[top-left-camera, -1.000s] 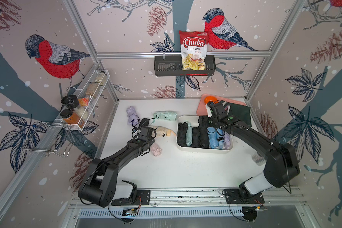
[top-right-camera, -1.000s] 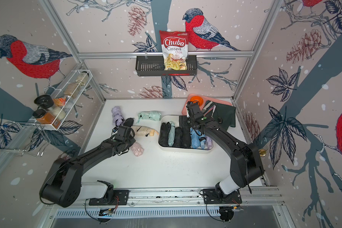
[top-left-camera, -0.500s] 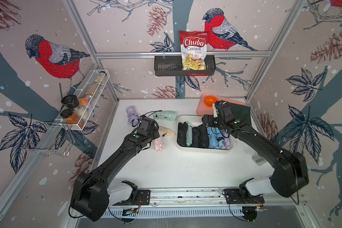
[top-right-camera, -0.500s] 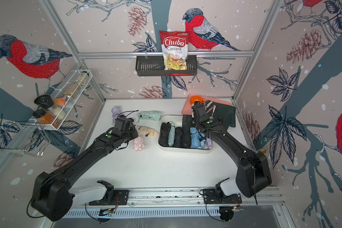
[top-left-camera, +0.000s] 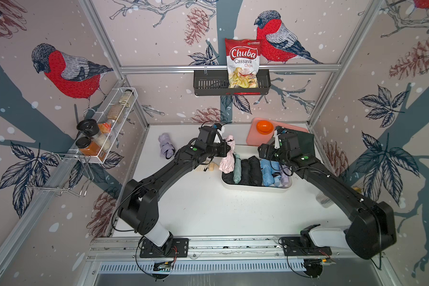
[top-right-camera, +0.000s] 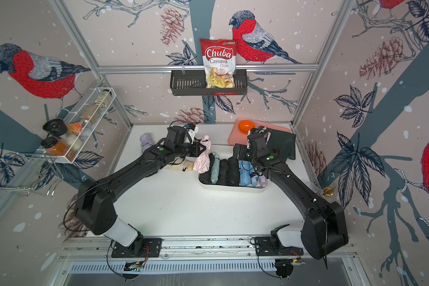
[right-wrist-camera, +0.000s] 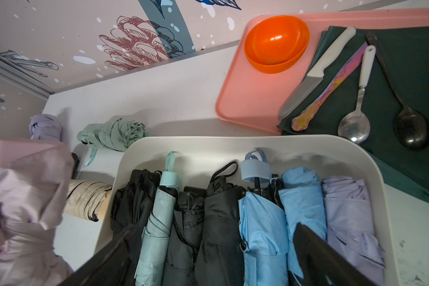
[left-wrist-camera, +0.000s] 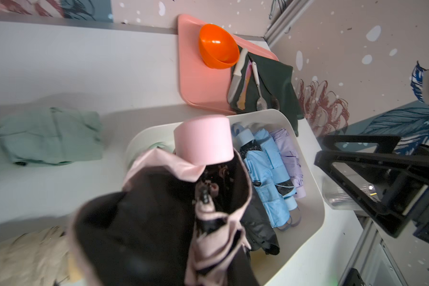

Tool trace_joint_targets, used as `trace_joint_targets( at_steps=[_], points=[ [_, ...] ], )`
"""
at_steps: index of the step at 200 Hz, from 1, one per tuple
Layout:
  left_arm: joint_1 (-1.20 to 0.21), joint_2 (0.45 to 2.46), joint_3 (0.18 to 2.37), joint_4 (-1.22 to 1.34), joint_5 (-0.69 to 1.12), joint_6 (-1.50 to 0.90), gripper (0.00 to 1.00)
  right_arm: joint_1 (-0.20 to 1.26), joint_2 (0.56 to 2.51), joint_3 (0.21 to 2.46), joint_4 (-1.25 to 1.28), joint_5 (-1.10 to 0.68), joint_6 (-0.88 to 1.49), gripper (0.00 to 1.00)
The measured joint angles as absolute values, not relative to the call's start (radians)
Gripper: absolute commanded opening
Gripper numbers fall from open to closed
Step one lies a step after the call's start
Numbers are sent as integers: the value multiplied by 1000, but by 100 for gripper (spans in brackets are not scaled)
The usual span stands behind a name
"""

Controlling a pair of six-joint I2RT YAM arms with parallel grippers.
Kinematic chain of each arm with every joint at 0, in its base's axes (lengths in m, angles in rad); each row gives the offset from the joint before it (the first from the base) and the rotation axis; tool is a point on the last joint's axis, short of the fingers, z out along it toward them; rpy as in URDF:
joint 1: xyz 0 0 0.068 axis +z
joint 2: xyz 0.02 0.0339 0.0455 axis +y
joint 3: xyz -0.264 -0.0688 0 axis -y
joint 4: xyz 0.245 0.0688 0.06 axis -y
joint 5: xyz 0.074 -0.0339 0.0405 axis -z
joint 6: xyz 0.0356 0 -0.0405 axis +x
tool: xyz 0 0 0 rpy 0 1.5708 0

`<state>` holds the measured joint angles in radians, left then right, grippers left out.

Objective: Put the umbrella into the storage box
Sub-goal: Place the umbrella in the storage box.

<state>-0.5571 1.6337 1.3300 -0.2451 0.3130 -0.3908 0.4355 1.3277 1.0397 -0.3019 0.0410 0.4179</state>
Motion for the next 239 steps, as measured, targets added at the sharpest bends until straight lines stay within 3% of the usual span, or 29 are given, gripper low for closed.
trace_joint_targets(
  at_steps=[71, 129, 157, 203, 225, 239],
  points=[
    [-565, 1754, 1328, -191, 470, -423, 0, 440, 1359, 1039, -286, 20, 444, 100],
    [-566, 1796, 1254, -132, 458, -503, 0, 496, 1417, 1061, -263, -8, 451, 100],
    [-566, 1815, 1227, -88, 443, -553, 0, 542, 1460, 1071, -237, -22, 451, 91],
    [-566, 1798, 1181, -43, 381, -596, 39, 619, 1565, 1111, -223, -51, 455, 79],
    [-566, 1767, 1170, -59, 318, -601, 53, 644, 1608, 1129, -215, -59, 470, 74],
    [-565, 1745, 1165, -73, 273, -602, 56, 658, 1629, 1137, -214, -64, 470, 72]
  ],
)
